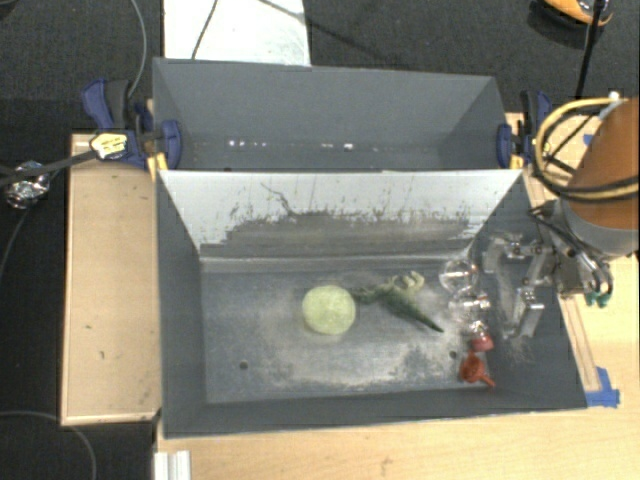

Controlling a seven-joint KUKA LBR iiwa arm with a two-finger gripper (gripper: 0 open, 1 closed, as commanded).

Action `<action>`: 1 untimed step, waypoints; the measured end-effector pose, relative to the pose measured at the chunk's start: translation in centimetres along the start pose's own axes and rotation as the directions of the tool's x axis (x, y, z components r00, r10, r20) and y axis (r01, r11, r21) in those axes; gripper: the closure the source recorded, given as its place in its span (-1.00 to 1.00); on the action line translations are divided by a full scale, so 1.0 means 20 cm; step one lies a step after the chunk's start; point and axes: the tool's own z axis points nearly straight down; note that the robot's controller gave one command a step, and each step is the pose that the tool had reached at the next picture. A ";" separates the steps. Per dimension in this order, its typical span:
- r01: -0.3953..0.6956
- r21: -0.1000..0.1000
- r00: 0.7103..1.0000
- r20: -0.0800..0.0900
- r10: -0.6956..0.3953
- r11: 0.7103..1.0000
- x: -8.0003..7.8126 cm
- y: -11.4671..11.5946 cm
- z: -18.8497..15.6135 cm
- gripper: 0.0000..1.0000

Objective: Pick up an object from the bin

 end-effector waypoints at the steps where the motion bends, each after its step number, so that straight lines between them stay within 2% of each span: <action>1: 0.004 0.002 1.000 0.008 -0.004 1.000 -0.01 0.00 -0.02 -1.00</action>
Offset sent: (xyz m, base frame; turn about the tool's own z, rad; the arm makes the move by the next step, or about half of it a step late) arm 0.0124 0.0135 -0.0878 -0.0841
